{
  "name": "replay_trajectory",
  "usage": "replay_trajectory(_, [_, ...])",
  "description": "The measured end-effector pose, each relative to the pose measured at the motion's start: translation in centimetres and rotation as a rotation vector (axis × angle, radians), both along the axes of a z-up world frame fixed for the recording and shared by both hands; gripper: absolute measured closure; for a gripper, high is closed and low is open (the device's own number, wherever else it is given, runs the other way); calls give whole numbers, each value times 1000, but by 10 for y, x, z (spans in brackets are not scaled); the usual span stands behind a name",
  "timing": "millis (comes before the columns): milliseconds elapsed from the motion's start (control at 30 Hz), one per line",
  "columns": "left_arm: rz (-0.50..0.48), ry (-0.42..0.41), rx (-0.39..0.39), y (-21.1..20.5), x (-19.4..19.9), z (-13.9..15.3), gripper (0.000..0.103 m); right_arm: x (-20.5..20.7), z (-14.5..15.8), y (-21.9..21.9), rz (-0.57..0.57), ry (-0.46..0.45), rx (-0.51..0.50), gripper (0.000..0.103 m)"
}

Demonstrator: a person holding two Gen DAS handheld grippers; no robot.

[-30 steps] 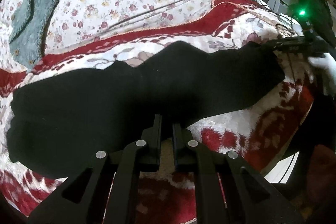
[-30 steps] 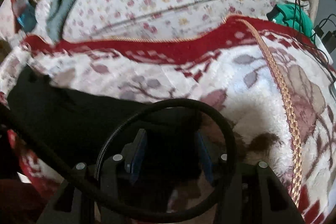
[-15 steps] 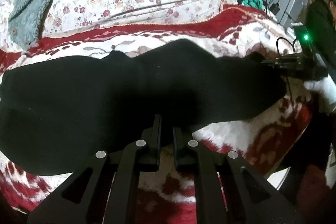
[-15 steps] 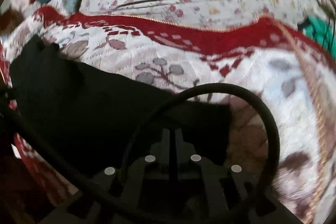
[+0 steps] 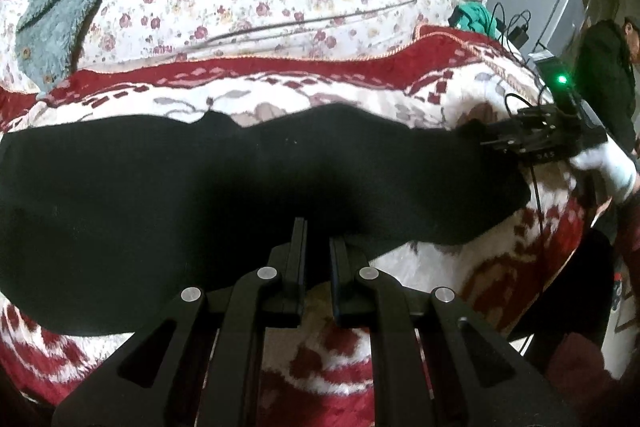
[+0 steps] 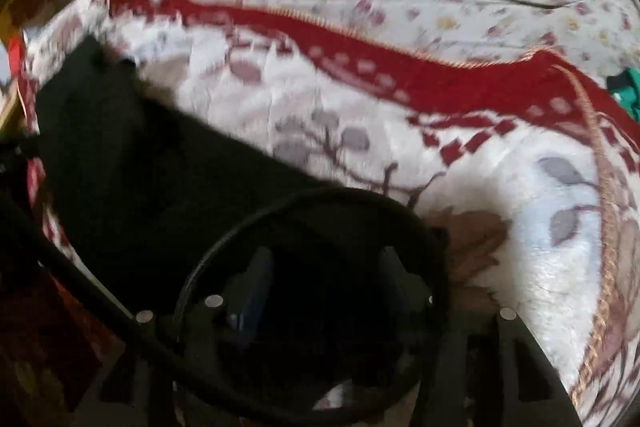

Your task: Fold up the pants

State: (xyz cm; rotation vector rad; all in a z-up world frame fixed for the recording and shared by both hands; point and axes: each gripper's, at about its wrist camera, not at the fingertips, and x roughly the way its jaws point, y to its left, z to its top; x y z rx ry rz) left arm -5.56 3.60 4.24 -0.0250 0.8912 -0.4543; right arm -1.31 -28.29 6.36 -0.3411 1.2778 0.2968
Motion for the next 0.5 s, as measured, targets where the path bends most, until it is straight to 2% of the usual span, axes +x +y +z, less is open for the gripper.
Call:
replay_trajectory(100, [-4,7,14,1,-3,-5,96,10,-9,-7,1,71,18,51])
replay_trajectory(167, [-4,10,24,0,-3,-8,96,15,-15,-12,-3,126,64,53])
replay_trajectory(200, [-4,10,28,0,-3,-10,96,14,-16,-12,-2,133,82,68])
replay_trajectory(267, [-2,15,32,-1,-2,-12,96,11,-18,-10,12,149,106,81])
replay_trajectory(333, [1,20,30,-1,0,-13,96,6,-15,-1,66,136,62,94])
replay_trajectory(400, [2,21,29,-2,0,-12,96,0,-11,8,119,112,-6,96])
replay_trajectory(500, [3,13,10,-3,0,-6,95,-1,4,10,143,58,-74,96])
